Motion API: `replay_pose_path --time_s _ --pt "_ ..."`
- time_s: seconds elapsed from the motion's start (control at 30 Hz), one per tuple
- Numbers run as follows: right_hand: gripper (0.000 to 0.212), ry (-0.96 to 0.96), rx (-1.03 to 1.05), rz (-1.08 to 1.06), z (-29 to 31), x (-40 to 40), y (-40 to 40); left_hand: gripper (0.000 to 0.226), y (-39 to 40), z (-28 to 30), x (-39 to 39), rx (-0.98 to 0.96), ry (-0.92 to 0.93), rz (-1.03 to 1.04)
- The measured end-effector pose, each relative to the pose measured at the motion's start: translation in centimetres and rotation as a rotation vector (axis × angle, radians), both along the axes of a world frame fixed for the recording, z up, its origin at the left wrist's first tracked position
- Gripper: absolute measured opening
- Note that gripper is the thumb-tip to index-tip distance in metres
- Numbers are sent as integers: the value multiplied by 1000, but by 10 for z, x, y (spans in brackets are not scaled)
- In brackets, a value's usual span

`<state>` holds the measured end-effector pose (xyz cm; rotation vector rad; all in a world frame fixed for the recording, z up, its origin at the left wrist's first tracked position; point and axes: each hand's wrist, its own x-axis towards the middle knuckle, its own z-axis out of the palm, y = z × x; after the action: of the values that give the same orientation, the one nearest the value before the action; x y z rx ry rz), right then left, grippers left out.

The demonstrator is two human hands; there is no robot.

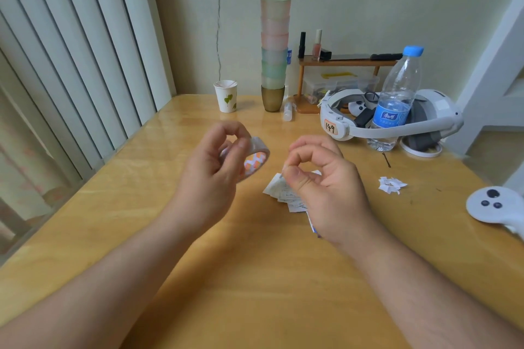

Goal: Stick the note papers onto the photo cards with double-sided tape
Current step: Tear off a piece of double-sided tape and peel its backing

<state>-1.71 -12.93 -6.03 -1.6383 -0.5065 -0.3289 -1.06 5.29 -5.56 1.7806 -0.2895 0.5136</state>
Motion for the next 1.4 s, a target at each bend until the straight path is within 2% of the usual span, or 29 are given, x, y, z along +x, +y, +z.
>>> replay_pose_path --time_s 0.1,0.13,0.2,0.3,0.37,0.53,0.6,0.7,0.8,0.87,0.93,1.0,1.03,1.1,1.2,1.27,1.4 --pt "10 202 175 23 5 2 -2 14 28 -12 12 656 -230 187" --pt "6 269 236 40 6 2 -3 18 36 -15 17 813 -282 199" --pt "6 369 319 51 9 2 -6 21 49 -17 27 947 -284 141" --pt "20 429 350 20 11 1 -8 13 57 -17 31 1010 -197 61" --pt "29 441 351 4 12 1 -9 18 57 -16 30 1046 -53 12" --pt "23 469 363 1 14 0 -9 32 58 -14 29 1030 187 -19" --pt "20 487 374 3 14 0 -9 38 60 -15 30 983 218 -20" --pt "21 496 367 3 13 1 -10 59 62 -15 31 1041 282 -44" --pt "26 498 344 8 14 1 -10 64 64 -16 33 1066 314 -64" --pt "24 497 330 18 14 0 -8 61 59 -17 29 897 225 -62" --pt "21 515 348 28 14 0 -6 43 43 -16 21 498 190 -50" --pt "18 576 422 58 15 -1 -3 23 14 -11 9 -21 342 -149" --pt "13 626 486 91 16 -2 -2 22 0 -9 5 -249 441 -237" --pt "9 716 626 171 18 -4 2 26 -21 -5 -3 -540 593 -376" --pt "9 764 696 222 19 -7 7 29 -33 -1 -10 -677 648 -490" --pt "9 777 711 221 18 -7 9 33 -33 -3 -9 -778 661 -494" --pt "8 808 706 168 14 -6 11 37 -34 -2 -11 -802 680 -493"
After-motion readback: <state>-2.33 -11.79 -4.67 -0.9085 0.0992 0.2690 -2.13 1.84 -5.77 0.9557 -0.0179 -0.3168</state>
